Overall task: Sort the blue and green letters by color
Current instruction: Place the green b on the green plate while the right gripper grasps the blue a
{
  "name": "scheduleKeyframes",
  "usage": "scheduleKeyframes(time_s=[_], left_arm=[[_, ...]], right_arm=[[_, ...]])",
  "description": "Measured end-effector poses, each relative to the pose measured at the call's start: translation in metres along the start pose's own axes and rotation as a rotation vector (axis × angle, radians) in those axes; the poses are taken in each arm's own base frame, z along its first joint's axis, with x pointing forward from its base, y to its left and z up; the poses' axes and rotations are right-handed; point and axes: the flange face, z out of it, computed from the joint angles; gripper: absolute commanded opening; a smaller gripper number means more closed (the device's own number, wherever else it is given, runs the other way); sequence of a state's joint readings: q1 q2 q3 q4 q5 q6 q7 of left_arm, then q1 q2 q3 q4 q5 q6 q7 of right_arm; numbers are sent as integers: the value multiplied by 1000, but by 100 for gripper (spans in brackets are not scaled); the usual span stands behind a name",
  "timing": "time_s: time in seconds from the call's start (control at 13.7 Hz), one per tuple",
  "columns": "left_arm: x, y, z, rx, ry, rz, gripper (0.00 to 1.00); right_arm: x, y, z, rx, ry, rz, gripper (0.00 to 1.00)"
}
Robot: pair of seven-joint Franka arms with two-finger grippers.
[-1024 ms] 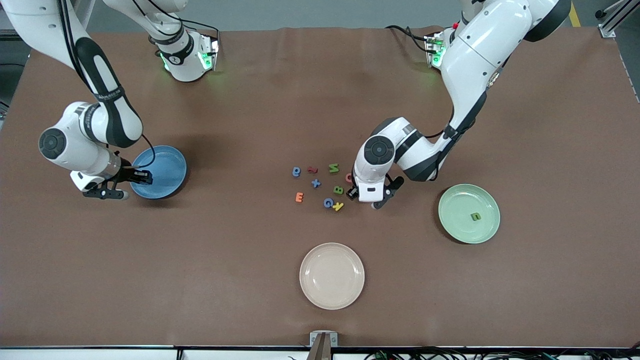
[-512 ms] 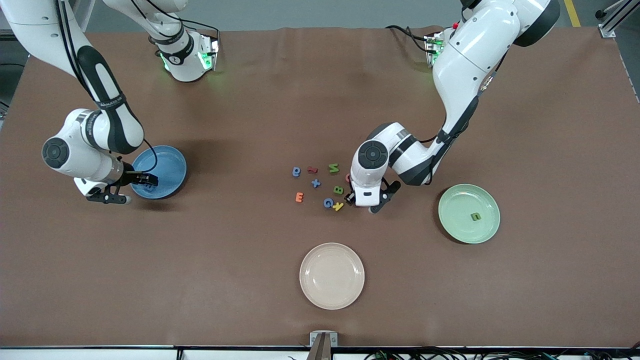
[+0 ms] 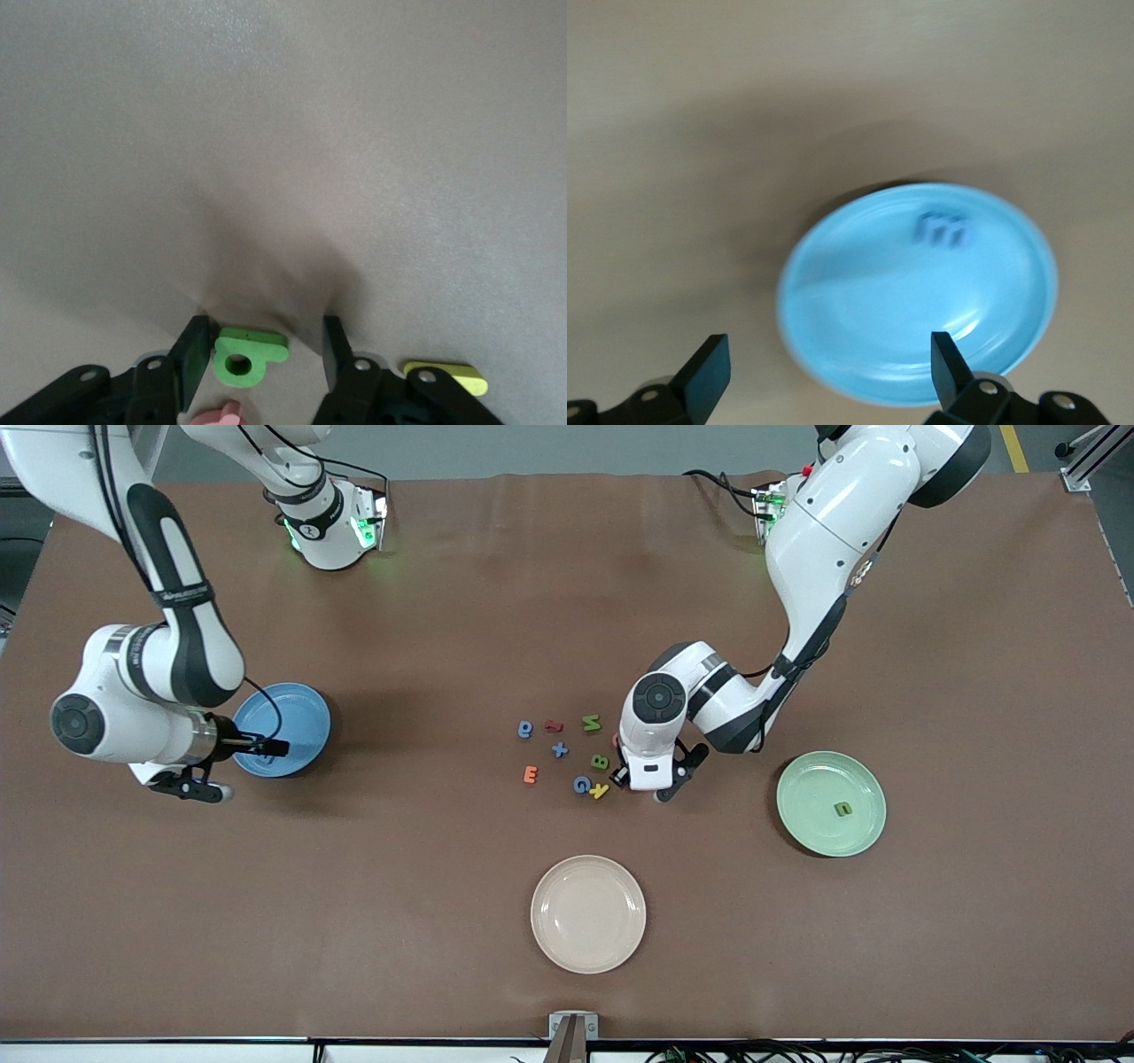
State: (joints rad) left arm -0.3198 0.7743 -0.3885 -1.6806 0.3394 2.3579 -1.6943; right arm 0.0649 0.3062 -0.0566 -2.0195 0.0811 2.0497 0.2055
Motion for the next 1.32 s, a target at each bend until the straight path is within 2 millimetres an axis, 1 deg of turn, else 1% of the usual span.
scheduleKeyframes(time_s=[0.07, 0.22, 0.29, 0.44, 0.59, 0.66, 0.8, 0.95, 1.02, 1.17, 1.32], left_arm=[[0, 1, -1, -3, 0, 0, 27], [-1, 2, -3, -7, 1, 1, 8], [-1, 2, -3, -7, 2, 2, 2], [0, 2, -3, -9, 21, 19, 1], [11, 3, -7, -16, 47, 25, 1], [23, 4, -13, -24, 58, 22, 1], [52, 2, -34, -13, 83, 52, 1], [88, -8, -60, 36, 111, 105, 1], [108, -16, -72, 62, 121, 128, 1], [157, -37, -88, 101, 126, 173, 1], [208, -63, -91, 122, 116, 210, 2]], right_arm=[[-9, -30, -4, -9, 7, 13, 100], [-31, -92, -3, -17, 16, 29, 100], [-43, -120, -2, -9, 21, 30, 100], [-66, -172, -1, 16, 47, 34, 100], [-89, -219, 8, 31, 94, 34, 100], [-100, -242, 19, 39, 116, 31, 100], [-119, -284, 51, 48, 154, 40, 100], [-130, -316, 81, 41, 163, 56, 100], [-132, -330, 93, 37, 164, 64, 97], [-134, -353, 109, 31, 166, 72, 83], [-137, -367, 121, 23, 165, 60, 76]])
